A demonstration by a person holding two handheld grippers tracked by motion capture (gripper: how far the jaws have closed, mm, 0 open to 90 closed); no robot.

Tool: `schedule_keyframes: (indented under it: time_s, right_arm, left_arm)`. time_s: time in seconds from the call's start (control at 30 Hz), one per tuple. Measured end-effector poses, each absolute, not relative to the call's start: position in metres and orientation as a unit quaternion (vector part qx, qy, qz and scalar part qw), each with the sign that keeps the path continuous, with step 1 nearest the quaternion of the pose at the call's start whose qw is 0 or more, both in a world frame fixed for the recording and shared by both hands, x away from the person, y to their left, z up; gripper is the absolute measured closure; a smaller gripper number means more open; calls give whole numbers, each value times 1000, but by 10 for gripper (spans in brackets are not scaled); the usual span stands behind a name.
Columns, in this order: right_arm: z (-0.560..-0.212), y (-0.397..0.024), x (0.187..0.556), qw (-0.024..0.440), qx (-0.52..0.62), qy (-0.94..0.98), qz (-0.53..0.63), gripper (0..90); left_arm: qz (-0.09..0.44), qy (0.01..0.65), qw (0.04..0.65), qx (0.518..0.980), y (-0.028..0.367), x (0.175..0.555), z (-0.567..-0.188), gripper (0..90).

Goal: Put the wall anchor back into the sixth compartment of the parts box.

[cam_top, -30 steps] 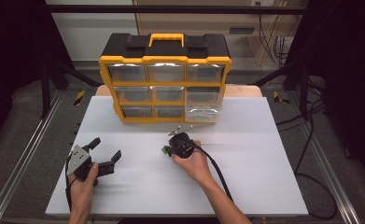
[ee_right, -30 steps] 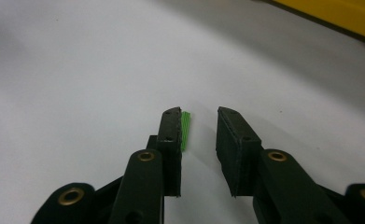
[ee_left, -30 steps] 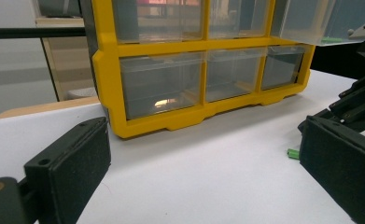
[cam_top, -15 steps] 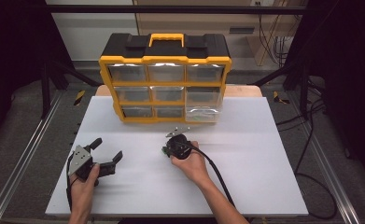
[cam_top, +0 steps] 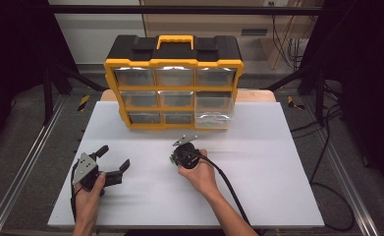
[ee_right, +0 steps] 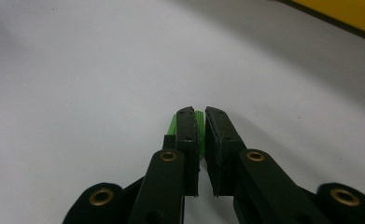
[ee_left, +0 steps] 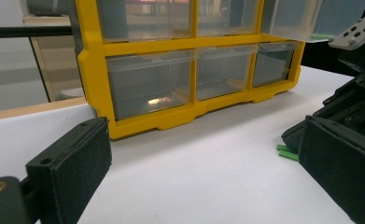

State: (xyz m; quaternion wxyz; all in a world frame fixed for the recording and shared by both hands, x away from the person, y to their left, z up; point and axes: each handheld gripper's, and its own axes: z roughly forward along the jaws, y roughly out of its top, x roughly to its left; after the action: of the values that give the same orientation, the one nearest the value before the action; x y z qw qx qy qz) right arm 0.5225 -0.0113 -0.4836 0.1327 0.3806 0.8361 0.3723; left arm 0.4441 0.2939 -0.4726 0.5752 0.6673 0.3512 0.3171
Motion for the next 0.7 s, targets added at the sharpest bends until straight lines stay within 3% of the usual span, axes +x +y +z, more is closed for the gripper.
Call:
schedule_keyframes:
  time_s: [0.33, 0.7]
  right_arm:
    - [-451, -24, 508, 163, 362, 821, 410, 842]
    - [-384, -60, 486, 207, 353, 791, 455, 842]
  left_arm:
    - [318, 349, 571, 671, 293, 444, -473, 22]
    - [317, 350, 572, 671, 291, 443, -473, 22]
